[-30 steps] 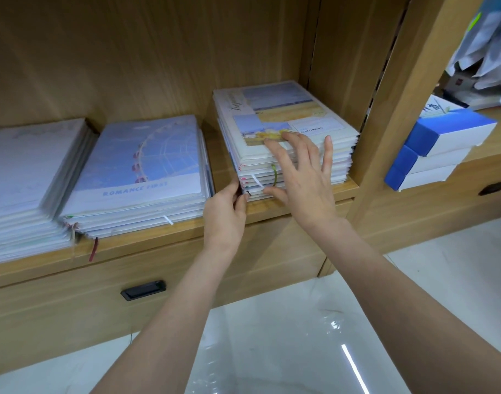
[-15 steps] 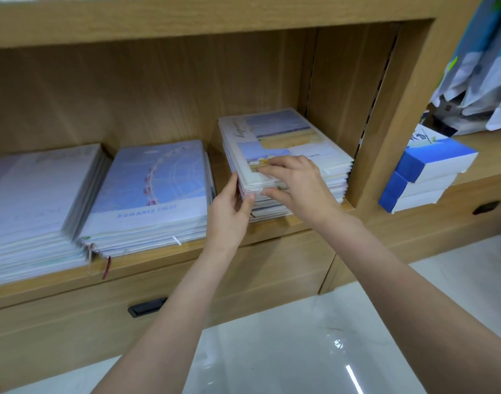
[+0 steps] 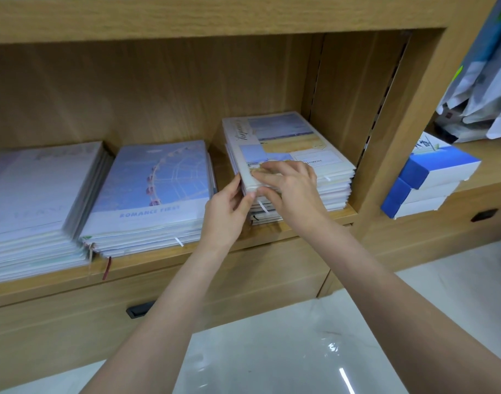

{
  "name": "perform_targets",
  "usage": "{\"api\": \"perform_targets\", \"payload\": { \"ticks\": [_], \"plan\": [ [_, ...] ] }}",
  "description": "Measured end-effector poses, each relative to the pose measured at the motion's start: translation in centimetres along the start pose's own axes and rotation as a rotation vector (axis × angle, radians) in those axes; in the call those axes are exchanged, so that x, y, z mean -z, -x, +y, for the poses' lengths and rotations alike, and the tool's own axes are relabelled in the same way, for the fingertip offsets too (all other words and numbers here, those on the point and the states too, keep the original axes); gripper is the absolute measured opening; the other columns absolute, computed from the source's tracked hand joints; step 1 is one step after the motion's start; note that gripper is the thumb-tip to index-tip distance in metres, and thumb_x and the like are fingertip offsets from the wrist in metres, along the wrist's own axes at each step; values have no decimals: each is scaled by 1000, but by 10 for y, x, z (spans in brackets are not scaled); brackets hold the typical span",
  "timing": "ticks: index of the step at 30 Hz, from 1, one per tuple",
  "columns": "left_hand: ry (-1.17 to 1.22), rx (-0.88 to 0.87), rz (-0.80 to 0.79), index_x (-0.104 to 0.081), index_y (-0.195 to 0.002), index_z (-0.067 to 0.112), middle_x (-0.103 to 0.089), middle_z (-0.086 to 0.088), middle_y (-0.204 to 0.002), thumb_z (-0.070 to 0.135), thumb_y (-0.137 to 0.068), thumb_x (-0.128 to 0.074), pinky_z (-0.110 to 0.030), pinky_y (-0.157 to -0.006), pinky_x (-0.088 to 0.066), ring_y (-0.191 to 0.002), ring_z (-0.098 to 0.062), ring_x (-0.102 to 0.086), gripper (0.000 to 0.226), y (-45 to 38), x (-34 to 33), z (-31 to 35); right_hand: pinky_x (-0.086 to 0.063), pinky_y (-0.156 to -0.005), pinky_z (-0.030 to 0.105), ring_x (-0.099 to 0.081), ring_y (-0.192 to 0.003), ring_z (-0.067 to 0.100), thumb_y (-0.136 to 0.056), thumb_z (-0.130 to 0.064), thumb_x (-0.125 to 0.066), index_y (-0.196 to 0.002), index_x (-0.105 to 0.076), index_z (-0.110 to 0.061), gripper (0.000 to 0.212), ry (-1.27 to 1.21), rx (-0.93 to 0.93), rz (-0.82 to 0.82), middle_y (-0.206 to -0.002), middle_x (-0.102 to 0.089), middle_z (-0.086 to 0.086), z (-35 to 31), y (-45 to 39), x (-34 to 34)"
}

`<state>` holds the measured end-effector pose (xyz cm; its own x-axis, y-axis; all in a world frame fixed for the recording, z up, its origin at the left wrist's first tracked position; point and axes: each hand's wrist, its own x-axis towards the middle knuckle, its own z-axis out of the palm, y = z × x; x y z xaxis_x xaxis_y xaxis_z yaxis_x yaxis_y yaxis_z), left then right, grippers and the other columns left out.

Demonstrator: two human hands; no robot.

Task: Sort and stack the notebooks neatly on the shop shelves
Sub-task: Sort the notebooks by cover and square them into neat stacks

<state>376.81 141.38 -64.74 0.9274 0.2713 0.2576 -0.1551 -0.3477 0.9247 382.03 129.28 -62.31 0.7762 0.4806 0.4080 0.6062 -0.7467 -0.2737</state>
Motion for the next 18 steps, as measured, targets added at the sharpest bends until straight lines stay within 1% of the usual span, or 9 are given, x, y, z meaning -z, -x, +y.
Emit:
{"api": "perform_targets", "payload": {
  "ticks": [2, 6, 8, 9, 11, 13, 14, 16, 18],
  "plan": [
    [17, 20, 20, -40, -139, 11, -55, 10, -123, 14, -93, -54, -9, -93, -42, -113, 1, -51, 49, 0, 0, 1, -13, -112, 43, -32, -132, 20, -95, -30, -48, -131, -54, -28, 36, -12, 0, 0, -141, -45, -5, 0, 0, -1],
    [18, 38, 54, -40, -139, 10, -56, 2, -129, 13, -93, -53, -8, -92, -40, -116, -3, -51, 48, 0, -2, 1, -4, -116, 41, -30, -136, 15, -96, -28, -48, -137, -46, -25, 42, -78, 21, -58, -144, -42, -6, 3, 2, 5],
    [-5, 53, 41, -35, -142, 11, -54, -2, -133, 13, -92, -54, -5, -90, -37, -115, -1, -49, 53, 1, 0, 4, 0, -116, 41, -32, -136, 13, -94, -25, -53, -140, -40, -22, 48, -160, 17, -55, -144, -42, -4, 10, 6, 14],
    [-9, 60, 26, -30, -144, 12, -51, -2, -136, 12, -92, -55, -3, -89, -35, -117, -2, -48, 58, 1, 3, 5, -1, -116, 42, -33, -135, 13, -93, -23, -54, -141, -39, -20, 50, -183, -8, -22, -144, -43, -3, 18, 9, 20],
    [-4, 68, -18, -21, -147, 16, -44, 3, -140, 10, -91, -56, -3, -92, -31, -123, -4, -45, 66, 1, 7, 8, -9, -116, 44, -33, -135, 17, -93, -20, -55, -138, -43, -17, 48, -176, -112, 103, -143, -44, 1, 39, 14, 34],
    [-16, 50, -73, -18, -148, 22, -39, 16, -134, 7, -91, -55, -7, -94, -33, -120, 2, -42, 70, 3, 10, 9, -20, -112, 39, -31, -135, 23, -92, -17, -56, -135, -48, -15, 43, -142, -246, 189, -143, -41, 6, 59, 20, 48],
    [-38, 37, -92, -19, -147, 24, -40, 18, -131, 6, -91, -55, -8, -94, -34, -117, 4, -42, 69, 3, 11, 9, -23, -110, 35, -29, -135, 25, -92, -16, -56, -133, -50, -15, 42, -123, -294, 182, -145, -39, 8, 67, 22, 52],
    [-97, 15, -93, -25, -146, 27, -44, 16, -132, 3, -91, -54, -13, -97, -37, -116, 3, -45, 66, 2, 10, 8, -27, -108, 34, -29, -135, 26, -91, -14, -58, -131, -53, -14, 40, -65, -315, 104, -145, -36, 9, 78, 23, 52],
    [-133, 9, -59, -33, -142, 26, -51, 9, -132, 0, -91, -54, -16, -99, -38, -119, -3, -50, 61, 0, 9, 7, -36, -102, 35, -42, -125, 29, -90, -11, -59, -127, -57, -13, 38, -44, -286, 63, -138, -44, 11, 82, 21, 49]
  ]
}}
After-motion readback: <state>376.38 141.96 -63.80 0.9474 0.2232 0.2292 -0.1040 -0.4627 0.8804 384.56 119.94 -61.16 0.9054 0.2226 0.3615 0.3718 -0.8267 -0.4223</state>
